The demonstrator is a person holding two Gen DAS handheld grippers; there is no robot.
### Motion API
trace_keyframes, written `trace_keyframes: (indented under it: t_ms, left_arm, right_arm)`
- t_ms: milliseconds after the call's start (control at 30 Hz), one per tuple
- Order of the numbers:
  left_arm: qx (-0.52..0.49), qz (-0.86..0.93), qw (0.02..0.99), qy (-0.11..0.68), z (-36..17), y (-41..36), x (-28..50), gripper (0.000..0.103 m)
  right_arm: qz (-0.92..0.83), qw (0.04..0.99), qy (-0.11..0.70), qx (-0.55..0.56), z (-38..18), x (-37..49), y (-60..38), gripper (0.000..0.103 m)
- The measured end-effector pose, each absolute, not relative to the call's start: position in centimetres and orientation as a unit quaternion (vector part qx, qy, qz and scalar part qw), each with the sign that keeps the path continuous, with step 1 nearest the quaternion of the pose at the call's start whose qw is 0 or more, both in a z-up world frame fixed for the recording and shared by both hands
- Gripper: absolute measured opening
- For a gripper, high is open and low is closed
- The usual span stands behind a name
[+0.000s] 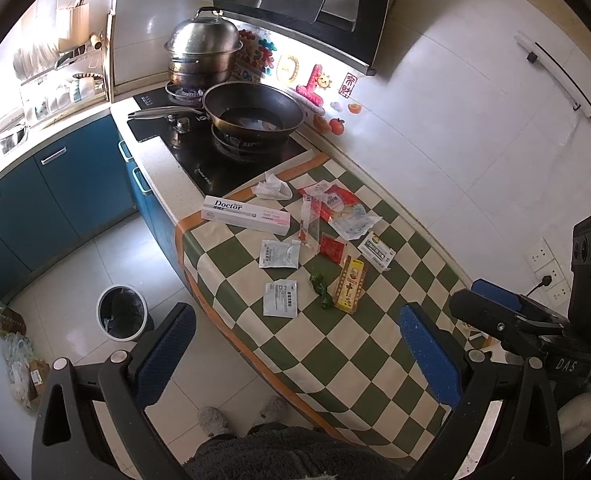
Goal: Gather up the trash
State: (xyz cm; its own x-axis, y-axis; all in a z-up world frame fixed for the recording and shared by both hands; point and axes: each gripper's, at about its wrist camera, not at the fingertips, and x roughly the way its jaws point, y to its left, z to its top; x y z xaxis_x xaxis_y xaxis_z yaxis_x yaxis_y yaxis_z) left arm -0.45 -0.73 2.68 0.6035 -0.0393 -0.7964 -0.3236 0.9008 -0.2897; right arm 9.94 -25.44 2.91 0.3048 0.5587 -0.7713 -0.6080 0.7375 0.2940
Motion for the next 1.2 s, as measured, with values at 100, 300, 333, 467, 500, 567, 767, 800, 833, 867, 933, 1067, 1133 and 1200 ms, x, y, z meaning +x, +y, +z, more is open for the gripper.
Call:
trace_keyframes:
  t_ms: [100,300,333,467,500,567,767,800,833,867,933,1067,1133,1200]
  left_arm:
    - [-0.207,0.081,0.871,0.437,2.7,-0.9,-0.4,0.103]
    - [-0.208,0.081,0.871,0.437,2.6,-0.9,-0.5,0.103]
    - [-0.208,0.081,0.871,0.437,2.6,-0.9,-0.5,0.103]
    - [-0.208,0.078,0.872,0.437,2.6,-1.1,-0.4,0.103]
    - [-0.208,0.079,0.871,0.437,2.6,-1.2,-0.4,0.103]
    - [-0.204,0.083,0.871,0.44,2.4,-1.1,-0.2,0.103]
    - [-0.1,0.207,0.86,0.456,-1.5,1.0,3.1,0.103]
    - [-0.094,0.22,0.852,0.465,-3.0,1.8,4.0,0.103]
    - [-0.094,0.224,0.845,0.476,-4.3,2.4,4.8,0.103]
    - [-0.097,0.222,0.836,0.492,-6.0,2.7,6.1,0.103]
    - [-0.101,0.215,0.824,0.514,-9.1,2.9,7.8,0.103]
    - [-0.124,0.192,0.781,0.581,-16.8,2.4,12.3,0.103]
    - [-0.144,0.172,0.754,0.617,-21.1,1.8,14.7,0.103]
    - [-0.164,0.156,0.723,0.653,-25.1,1.2,16.5,0.103]
  right_arm:
    - [0.363,0.807,0.465,-0.026,3.0,9.6,-25.2,0.103]
    - [0.364,0.806,0.466,-0.024,3.0,9.4,-25.1,0.103]
    - [0.364,0.806,0.466,-0.024,3.0,9.2,-25.0,0.103]
    - [0.364,0.806,0.467,-0.024,3.0,9.6,-25.2,0.103]
    - [0.363,0.806,0.466,-0.025,3.0,9.7,-25.2,0.103]
    - [0.358,0.809,0.466,-0.023,3.0,9.7,-25.1,0.103]
    - [0.274,0.839,0.469,-0.025,0.7,10.7,-24.4,0.103]
    - [0.255,0.843,0.474,-0.027,-0.2,11.5,-24.5,0.103]
    - [0.233,0.846,0.48,-0.028,-1.2,12.2,-24.6,0.103]
    - [0.206,0.847,0.49,-0.021,-2.8,13.3,-25.1,0.103]
    - [0.176,0.845,0.505,-0.01,-5.4,15.0,-25.6,0.103]
    - [0.103,0.826,0.554,0.011,-13.2,20.4,-28.0,0.103]
    - [0.088,0.814,0.574,0.017,-16.1,22.9,-28.9,0.103]
    - [0.074,0.8,0.595,0.015,-19.4,25.7,-29.6,0.103]
